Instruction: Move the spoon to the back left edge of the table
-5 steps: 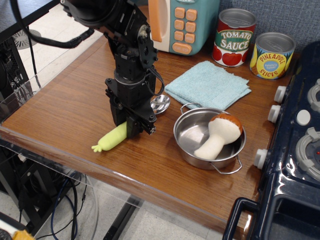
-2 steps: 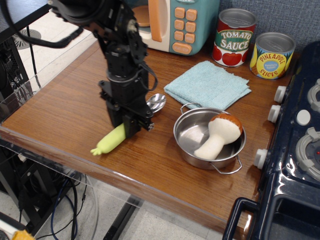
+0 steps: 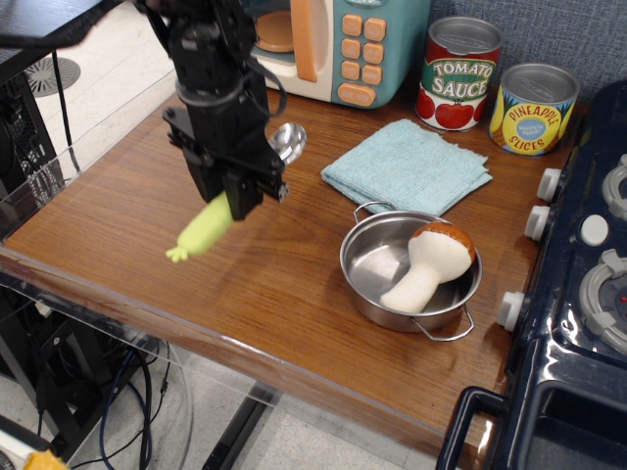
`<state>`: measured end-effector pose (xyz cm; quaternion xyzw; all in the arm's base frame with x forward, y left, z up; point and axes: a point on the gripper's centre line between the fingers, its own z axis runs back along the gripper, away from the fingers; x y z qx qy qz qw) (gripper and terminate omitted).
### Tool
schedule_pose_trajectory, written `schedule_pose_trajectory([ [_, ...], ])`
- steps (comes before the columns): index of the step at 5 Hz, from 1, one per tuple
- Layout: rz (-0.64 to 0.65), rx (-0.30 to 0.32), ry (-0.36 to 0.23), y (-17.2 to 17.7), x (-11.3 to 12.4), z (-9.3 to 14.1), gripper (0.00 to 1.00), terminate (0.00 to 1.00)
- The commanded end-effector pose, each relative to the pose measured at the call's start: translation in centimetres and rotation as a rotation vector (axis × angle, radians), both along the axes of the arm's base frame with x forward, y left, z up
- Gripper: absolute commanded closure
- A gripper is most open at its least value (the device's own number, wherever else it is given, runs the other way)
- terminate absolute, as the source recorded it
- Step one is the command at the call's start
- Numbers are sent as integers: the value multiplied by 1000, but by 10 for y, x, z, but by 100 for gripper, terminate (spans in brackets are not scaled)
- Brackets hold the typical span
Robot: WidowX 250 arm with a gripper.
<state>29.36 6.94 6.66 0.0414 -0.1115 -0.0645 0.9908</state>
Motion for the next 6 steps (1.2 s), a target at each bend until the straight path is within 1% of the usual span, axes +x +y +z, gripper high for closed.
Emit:
schedule_pose_trajectory([
  [1, 173, 43, -91, 51, 33, 29, 100, 0],
  [2, 264, 60, -81, 81, 53, 22, 100, 0],
  [3, 325, 67, -62, 105, 65, 12, 100, 0],
  [4, 378, 67, -14, 122, 70, -6, 100, 0],
  [5, 405, 73, 34, 134, 71, -23, 100, 0],
  [6, 412, 61, 59, 138, 72, -34, 100, 0],
])
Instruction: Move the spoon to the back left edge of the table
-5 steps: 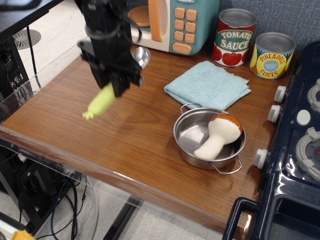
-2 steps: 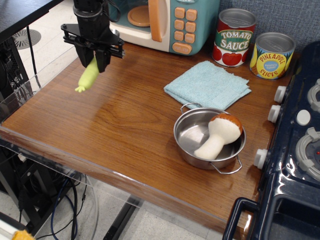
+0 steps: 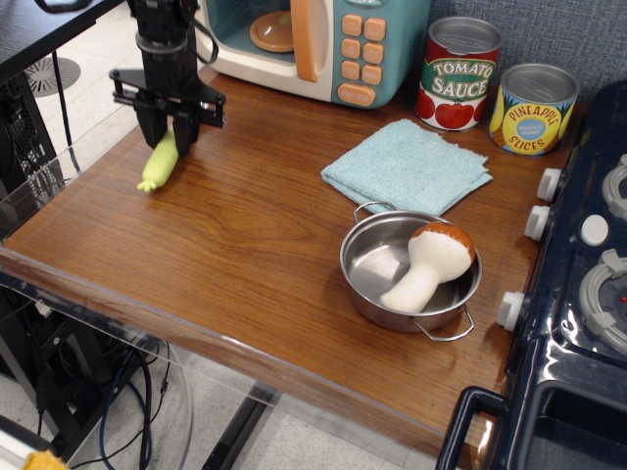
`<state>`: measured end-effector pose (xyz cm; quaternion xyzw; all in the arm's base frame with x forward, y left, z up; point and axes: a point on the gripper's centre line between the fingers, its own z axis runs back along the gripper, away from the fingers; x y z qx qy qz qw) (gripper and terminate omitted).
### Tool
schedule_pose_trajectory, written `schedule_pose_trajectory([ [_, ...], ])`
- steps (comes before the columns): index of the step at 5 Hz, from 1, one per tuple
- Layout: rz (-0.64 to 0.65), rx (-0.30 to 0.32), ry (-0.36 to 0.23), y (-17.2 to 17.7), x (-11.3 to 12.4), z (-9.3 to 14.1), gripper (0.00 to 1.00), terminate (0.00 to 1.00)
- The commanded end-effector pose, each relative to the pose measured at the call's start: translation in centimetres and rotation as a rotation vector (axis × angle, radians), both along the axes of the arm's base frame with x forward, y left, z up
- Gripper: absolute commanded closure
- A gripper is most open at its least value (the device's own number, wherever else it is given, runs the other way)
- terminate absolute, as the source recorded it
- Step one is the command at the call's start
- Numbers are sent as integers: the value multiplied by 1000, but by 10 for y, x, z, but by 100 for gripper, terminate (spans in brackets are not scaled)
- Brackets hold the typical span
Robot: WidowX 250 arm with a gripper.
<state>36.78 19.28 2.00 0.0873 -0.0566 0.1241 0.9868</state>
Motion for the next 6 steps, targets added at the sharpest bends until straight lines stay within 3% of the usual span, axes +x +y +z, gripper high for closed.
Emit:
schedule_pose_trajectory([
  [1, -14, 0, -16, 7, -1, 13, 100, 0],
  [2, -33, -16, -12, 2, 0, 12, 0, 0],
  [6, -49, -13, -61, -12, -4, 31, 0, 0],
])
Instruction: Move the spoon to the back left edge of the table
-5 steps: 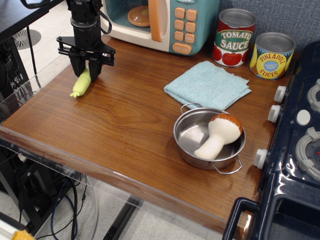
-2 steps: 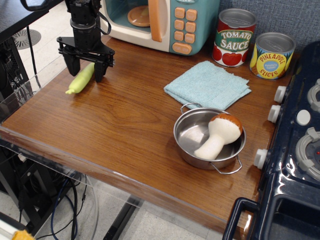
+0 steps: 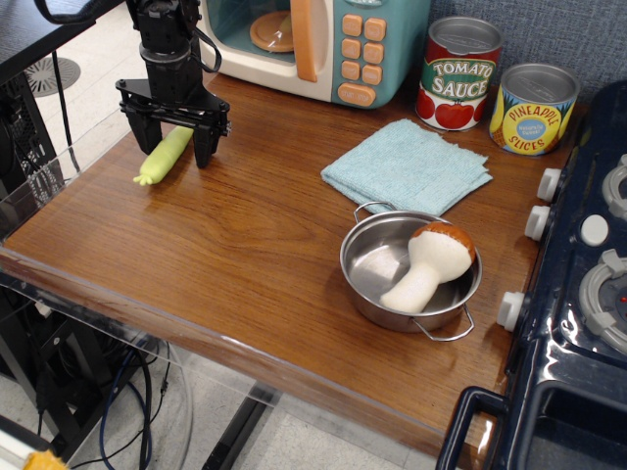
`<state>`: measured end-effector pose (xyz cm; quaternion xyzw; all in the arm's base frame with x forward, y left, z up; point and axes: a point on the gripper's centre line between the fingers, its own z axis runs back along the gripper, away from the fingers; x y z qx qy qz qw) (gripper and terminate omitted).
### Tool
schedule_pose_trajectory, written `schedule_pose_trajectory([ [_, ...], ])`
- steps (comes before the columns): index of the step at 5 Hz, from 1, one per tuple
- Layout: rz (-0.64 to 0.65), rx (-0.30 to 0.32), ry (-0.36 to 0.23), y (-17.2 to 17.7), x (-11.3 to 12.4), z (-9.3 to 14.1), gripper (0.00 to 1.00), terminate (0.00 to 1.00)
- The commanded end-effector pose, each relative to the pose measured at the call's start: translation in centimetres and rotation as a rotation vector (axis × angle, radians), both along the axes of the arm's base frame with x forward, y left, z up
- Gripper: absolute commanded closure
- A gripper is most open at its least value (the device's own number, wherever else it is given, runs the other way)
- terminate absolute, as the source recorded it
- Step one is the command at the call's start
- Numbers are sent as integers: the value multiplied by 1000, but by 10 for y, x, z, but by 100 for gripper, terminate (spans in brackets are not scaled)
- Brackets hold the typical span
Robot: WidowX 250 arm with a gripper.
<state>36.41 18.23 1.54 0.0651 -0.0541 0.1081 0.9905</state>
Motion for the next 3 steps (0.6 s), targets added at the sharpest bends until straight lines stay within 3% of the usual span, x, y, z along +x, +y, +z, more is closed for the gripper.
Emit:
schedule_pose_trajectory([
  [1, 4, 57, -132, -6, -2, 62, 0, 0],
  [2, 17, 83, -224, -14, -9, 96, 0, 0],
  [3, 7, 101, -267, -21, -16, 111, 0, 0],
])
